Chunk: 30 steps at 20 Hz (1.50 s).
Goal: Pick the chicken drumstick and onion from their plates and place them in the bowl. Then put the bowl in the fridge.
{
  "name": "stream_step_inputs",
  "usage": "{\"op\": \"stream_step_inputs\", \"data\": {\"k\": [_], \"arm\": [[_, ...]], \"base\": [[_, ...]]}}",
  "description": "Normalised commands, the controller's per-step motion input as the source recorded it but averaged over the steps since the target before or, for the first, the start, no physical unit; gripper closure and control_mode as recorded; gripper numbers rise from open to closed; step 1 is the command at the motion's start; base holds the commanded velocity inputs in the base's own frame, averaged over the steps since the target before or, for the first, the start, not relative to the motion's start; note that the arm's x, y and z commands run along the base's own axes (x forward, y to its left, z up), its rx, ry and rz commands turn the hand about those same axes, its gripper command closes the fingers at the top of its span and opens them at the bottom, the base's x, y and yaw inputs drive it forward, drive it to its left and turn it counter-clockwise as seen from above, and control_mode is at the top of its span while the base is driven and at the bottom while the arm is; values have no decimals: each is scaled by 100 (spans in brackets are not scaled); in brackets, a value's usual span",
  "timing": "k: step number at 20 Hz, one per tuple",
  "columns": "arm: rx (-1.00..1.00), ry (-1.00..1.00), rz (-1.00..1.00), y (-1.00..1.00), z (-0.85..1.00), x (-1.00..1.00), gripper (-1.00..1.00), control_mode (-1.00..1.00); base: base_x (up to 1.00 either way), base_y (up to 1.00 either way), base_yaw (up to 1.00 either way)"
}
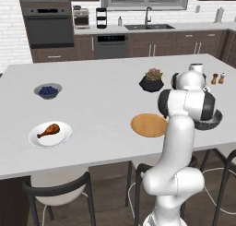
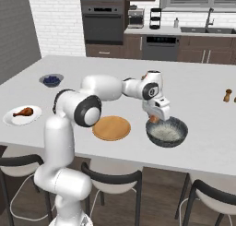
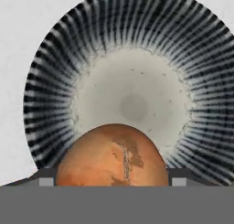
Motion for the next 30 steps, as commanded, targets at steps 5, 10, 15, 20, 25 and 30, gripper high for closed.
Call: {"op": "stream_step_inputs", "data": {"k": [5,10,15,20,25,30], "arm": [[-13,6,3,-34,-97,0,-100,-100],[0,0,0,-5,-13,0,-100,-100],[3,-5,0,-2,16,-23,-100,-100],[4,-22,0,11,88,-88,-100,-100],[-1,-25,8,95,95,-100,-100,-100],[-3,-10,12,100,71,-100,-100,-100]], "base": [[0,0,0],[0,0,0],[0,0,0],[0,0,0],[0,0,0],[0,0,0]]}}
